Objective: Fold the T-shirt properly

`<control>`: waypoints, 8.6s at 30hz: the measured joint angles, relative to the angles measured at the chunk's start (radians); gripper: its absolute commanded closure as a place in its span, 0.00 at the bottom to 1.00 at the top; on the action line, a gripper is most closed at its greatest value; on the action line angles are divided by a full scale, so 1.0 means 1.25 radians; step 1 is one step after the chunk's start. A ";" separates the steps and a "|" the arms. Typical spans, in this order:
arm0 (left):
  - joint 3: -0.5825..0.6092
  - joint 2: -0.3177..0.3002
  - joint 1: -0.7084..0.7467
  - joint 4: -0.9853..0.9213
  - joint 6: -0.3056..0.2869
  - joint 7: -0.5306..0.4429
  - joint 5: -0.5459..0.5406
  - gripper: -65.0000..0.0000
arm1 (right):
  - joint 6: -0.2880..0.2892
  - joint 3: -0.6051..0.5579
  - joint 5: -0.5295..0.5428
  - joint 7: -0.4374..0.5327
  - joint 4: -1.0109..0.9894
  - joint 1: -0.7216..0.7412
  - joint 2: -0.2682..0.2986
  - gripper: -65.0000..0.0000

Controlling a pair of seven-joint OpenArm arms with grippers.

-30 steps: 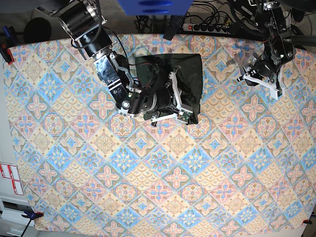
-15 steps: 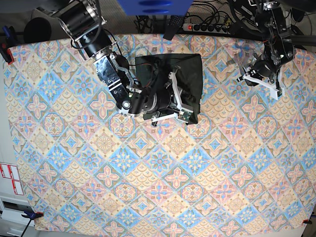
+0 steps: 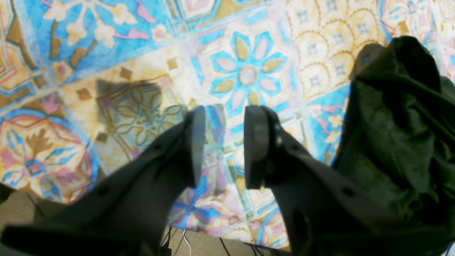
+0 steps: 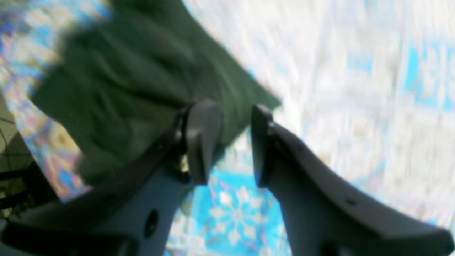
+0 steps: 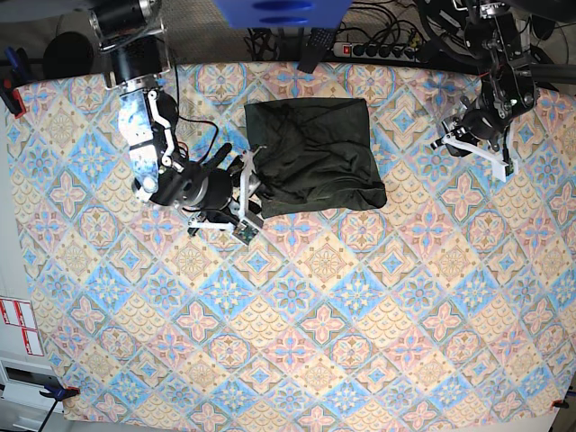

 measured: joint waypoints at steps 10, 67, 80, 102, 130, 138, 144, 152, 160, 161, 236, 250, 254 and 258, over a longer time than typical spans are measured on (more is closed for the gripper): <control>0.026 0.000 0.000 0.000 -0.001 0.001 -0.003 0.71 | 0.000 0.001 0.005 0.013 -0.056 -0.001 0.005 0.73; 0.025 0.002 -0.002 0.001 -0.003 0.000 0.000 0.71 | 0.015 -0.262 0.133 -0.001 0.090 -0.036 0.051 0.96; 0.024 -0.001 0.001 0.105 -0.002 0.003 0.000 0.71 | 0.020 -0.252 0.147 -0.036 0.092 0.056 0.066 0.76; 0.452 0.012 -0.070 0.105 0.000 -0.227 0.009 0.72 | 0.015 0.040 0.092 0.090 -0.057 -0.018 0.064 0.77; 0.531 -0.133 0.056 0.153 0.003 -0.126 0.005 0.80 | 0.009 0.014 0.095 0.090 -0.052 -0.026 0.065 0.77; 0.566 -0.138 0.062 0.165 0.003 -0.125 0.012 0.80 | 0.018 -0.191 0.095 0.092 -0.056 0.031 0.061 0.77; 0.623 -0.136 0.058 0.145 0.001 -0.125 0.009 0.81 | 0.015 -0.205 0.097 0.101 -0.094 0.112 0.054 0.87; 0.624 -0.109 0.024 0.061 0.003 -0.125 0.012 0.98 | 0.015 -0.212 0.093 0.096 -0.186 0.115 -0.030 0.94; 0.626 -0.084 0.021 0.055 0.000 -0.126 0.008 1.00 | 0.014 -0.209 -0.026 0.105 -0.320 0.173 -0.100 0.94; 0.626 -0.085 0.013 0.043 0.001 -0.126 0.009 1.00 | 0.014 -0.209 -0.064 0.111 -0.345 0.177 -0.116 0.94; 0.642 0.049 -0.279 -0.297 0.000 -0.198 0.298 1.00 | 0.013 0.027 -0.289 0.099 -0.073 -0.144 0.041 0.94; 0.636 0.022 -0.252 -0.112 -0.001 -0.185 0.298 1.00 | 0.015 0.126 -0.297 0.079 0.153 -0.233 0.050 0.94; 0.637 0.008 -0.158 -0.015 -0.004 -0.184 0.298 1.00 | 0.018 0.095 -0.291 0.085 0.170 -0.248 0.040 0.94; 0.642 0.007 -0.090 0.021 0.000 -0.180 0.287 1.00 | 0.020 0.044 -0.290 0.083 0.169 -0.250 0.043 0.94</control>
